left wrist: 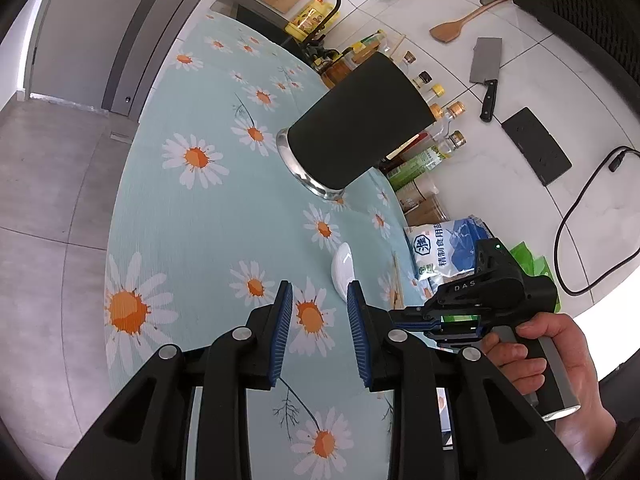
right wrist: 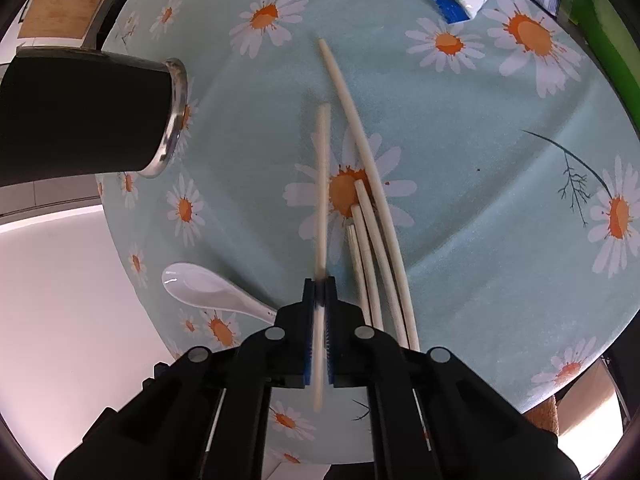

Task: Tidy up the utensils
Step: 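Lower the right tool to a wooden chopstick on the cloth and close on it, then grasp the white spoon with the left tool while the right tool holds the chopstick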

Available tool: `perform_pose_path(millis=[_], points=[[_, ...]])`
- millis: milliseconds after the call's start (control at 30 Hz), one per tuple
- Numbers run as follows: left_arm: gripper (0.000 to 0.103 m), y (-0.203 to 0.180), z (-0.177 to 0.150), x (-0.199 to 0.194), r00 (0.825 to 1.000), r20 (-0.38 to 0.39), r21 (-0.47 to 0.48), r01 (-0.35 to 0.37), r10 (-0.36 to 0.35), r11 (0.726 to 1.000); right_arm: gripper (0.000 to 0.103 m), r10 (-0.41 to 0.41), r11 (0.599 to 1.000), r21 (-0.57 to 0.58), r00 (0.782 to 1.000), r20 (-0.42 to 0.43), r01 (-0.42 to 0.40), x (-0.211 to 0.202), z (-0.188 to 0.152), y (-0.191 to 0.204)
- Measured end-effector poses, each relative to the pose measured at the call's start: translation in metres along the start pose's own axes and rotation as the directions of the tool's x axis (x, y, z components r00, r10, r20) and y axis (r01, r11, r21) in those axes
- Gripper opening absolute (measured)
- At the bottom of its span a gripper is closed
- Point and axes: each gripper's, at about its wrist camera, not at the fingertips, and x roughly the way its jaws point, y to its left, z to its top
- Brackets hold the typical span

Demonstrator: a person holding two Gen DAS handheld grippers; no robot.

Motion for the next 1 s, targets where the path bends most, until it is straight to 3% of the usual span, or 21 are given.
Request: perform_pose_path(millis=[267, 667, 1000], points=[[0.027, -0.001, 0.003, 0.007, 1.000, -0.022, 0.011, -0.003, 0.003, 1.000, 0.006, 0.068, 0.998, -0.008, 0.998, -0.008, -0.068, -0.001, 0.004, 0.009], [0.027, -0.020, 0.009, 0.065, 0.991, -0.137, 0.063, 0.004, 0.004, 0.998, 0.006, 0.179, 0.949, -0.262, 0.984, 0.000, -0.173, -0.053, -0.011, 0.032], [0.027, -0.020, 0.017, 0.100, 0.984, -0.171, 0.032, -0.045, 0.050, 0.998, 0.006, 0.238, 0.920, -0.327, 0.971, 0.029, -0.216, -0.088, -0.006, 0.014]])
